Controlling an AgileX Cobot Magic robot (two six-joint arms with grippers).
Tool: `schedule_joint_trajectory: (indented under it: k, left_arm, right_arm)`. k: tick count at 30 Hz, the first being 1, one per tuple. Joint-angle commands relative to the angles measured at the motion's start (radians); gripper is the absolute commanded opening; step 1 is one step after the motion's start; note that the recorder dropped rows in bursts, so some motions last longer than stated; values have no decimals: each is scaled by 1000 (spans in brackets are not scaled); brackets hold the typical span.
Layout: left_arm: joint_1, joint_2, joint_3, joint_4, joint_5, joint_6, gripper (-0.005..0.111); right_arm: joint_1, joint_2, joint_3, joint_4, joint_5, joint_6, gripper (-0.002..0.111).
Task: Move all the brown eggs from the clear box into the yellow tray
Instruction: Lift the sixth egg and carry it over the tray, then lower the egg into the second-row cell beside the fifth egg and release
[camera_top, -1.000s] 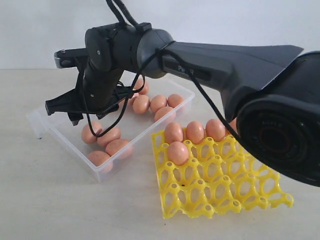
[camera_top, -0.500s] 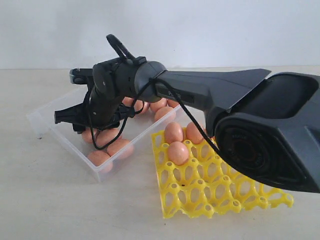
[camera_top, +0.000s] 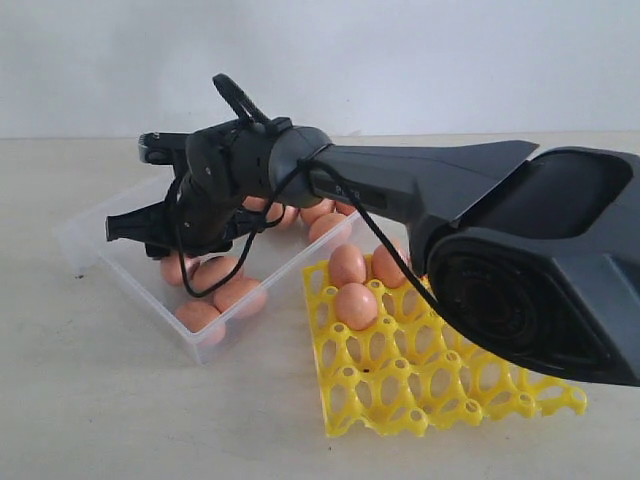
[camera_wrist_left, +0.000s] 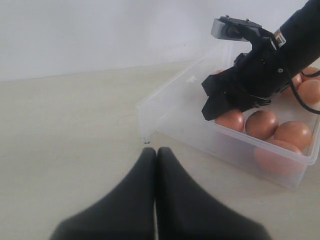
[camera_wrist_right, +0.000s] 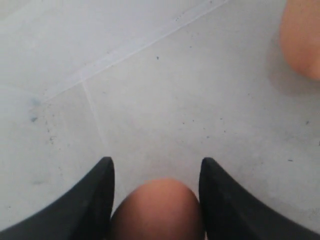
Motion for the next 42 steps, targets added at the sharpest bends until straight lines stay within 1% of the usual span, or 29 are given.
schedule_joint_trajectory:
  k: [1,4,5,7,8,9,10,11,12,14,17,19,21,24,28,31,32,35,37,39,42]
  left_arm:
    - [3,-2,-1,2,-5,0,-4]
    - [3,-2,-1,2,-5,0,-4]
    - [3,-2,-1,2,-5,0,-4]
    - [3,-2,-1,2,-5,0,-4]
    - [3,-2,-1,2,-5,0,-4]
    - [3,-2,-1,2,-3,0,-4]
    - [3,-2,-1,2,-3,0,-4]
    - [3,-2,-1,2,-3,0,-4]
    - [3,-2,-1,2,-3,0,-4]
    - [3,-2,-1,2,-3,0,-4]
    - [3,-2,-1,2,-3,0,-4]
    - [3,-2,-1,2,-3,0,-4]
    - [3,-2,-1,2,-3,0,-4]
    - [3,-2,-1,2,-5,0,-4]
    - [3,-2,-1,2,-5,0,-4]
    - [3,-2,-1,2,-5,0,-4]
    - [3,-2,-1,2,-5,0,-4]
    - [3,-2,-1,2,-5,0,-4]
    - [3,-2,-1,2,-5,0,-4]
    - [3,-2,-1,2,-5,0,-4]
    - [3,-2,-1,2,-5,0,-4]
  right_arm:
    - [0,-95,-9,-8,-40,-5,0]
    - [4,-130,-9,-54,-68,-5,0]
    - [6,-136,-9,-106,-49,-5,0]
    - [6,-136,-7,-219,47,-3,0]
    - [10,-143,-2,-306,89,-3,0]
    - [19,-153,11,-380,91,-1,0]
    - [34,-182,52,-471,65,58,0]
    - [42,-211,93,-541,32,148,0]
    - [56,-262,173,-669,-53,313,0]
    - [76,-349,317,-842,-209,501,0]
    - [80,-483,567,-1078,-461,665,0]
    - [51,-572,702,-1153,-571,702,0]
    - [-1,-646,825,-1159,-691,702,0]
    - [-132,-751,990,-1148,-908,720,0]
    - [-377,-854,1180,-1155,-1352,837,0]
    - [-570,-866,1268,-1212,-1682,927,0]
    - [-627,-861,1290,-1244,-1755,954,0]
    - [-748,-861,1336,-1368,-1840,1007,0]
    - [-797,-861,1355,-1442,-1840,1037,0]
    - [-819,-862,1372,-1497,-1840,1041,0]
    - [-815,-862,1399,-1537,-1834,989,0]
